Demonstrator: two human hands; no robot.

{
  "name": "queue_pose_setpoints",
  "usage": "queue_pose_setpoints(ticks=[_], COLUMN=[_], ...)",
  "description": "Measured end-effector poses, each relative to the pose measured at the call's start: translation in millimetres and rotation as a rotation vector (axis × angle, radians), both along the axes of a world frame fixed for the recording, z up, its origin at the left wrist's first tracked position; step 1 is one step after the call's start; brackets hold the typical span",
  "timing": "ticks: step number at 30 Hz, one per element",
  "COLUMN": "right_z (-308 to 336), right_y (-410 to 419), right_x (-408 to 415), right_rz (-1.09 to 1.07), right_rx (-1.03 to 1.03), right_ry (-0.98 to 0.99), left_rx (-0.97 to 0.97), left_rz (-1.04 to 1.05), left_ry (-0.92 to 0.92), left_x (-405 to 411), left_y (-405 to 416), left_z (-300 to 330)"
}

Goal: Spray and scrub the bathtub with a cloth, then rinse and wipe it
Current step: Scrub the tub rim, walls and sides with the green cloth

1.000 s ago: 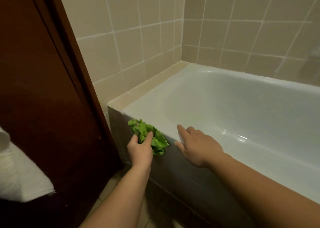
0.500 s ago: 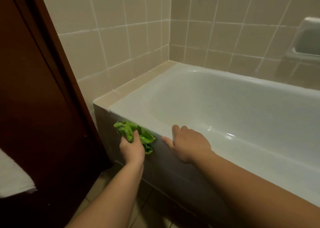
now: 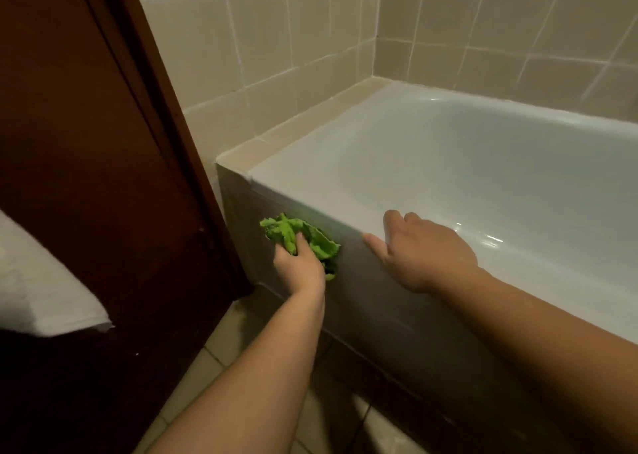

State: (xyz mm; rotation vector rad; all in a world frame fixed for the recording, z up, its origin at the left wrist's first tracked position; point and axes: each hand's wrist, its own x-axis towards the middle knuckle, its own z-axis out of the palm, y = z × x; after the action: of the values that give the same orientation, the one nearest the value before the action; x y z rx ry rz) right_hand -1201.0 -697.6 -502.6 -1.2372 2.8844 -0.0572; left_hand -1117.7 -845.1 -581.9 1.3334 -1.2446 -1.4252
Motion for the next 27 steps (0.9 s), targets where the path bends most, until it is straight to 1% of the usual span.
queue_pose_setpoints(ticks=[2,3,5,7,9,12,13,15,17,19,20,21,23,25,27], right_z=[-0.5,-0.4,1.4,3.4,5.0,4.9,4.2,3.6,3.6,2.7,2.4,2.3,3.1,4.1,4.8], right_y=[-1.7,-2.9,-6.3,-11.0,-14.6,-17.2,-18.4,-22.9,-29.9,-36.6,-38.8,-40.9,-44.1,-46.9,-49.7], right_x=[-0.5,-0.7,-0.5,0.0,-0.1,-1.5,-2.1,-3.3,-4.6,-6.4,-6.9,-7.2,-8.4,-9.2,-9.5], right_rz=[0.003,0.005,0.010,0.019,0.026,0.026,0.030,0.040,0.049,0.055,0.054,0.053,0.050,0.052,0.055], right_rx=[0.003,0.003,0.004,0.013,0.026,0.032,0.033,0.034,0.040,0.048,0.047,0.048,0.055,0.058,0.055], right_ry=[-0.009,-0.013,-0.021,-0.027,-0.037,-0.038,-0.035,-0.034,-0.035,-0.040,-0.042,-0.044,-0.051,-0.059,-0.066], left_rx=[0.065,0.107,0.192,0.242,0.183,0.015,-0.005,0.011,0.094,0.217,0.240,0.225,0.120,0.054,0.050], left_rz=[-0.045,-0.068,-0.133,-0.165,-0.125,-0.050,-0.041,-0.073,-0.133,-0.208,-0.251,-0.274,-0.295,-0.243,-0.193], left_ry=[-0.060,-0.062,-0.033,0.012,0.019,-0.072,-0.100,-0.147,-0.199,-0.183,-0.159,-0.143,-0.158,-0.156,-0.154], left_x=[-1.3,-1.5,1.1,1.7,-0.6,-5.0,-6.7,-8.9,-10.1,-8.8,-6.1,-2.6,1.3,-1.2,-6.8], left_y=[2.9,8.3,20.7,22.8,10.7,-15.2,-23.5,-35.4,-31.3,-17.6,-8.5,-1.8,-0.4,-11.6,-28.0], left_z=[-20.4,-34.3,-47.2,-44.6,-32.5,-22.6,-28.5,-49.1,-72.2,-98.2,-105.6,-107.5,-105.7,-102.0,-103.9])
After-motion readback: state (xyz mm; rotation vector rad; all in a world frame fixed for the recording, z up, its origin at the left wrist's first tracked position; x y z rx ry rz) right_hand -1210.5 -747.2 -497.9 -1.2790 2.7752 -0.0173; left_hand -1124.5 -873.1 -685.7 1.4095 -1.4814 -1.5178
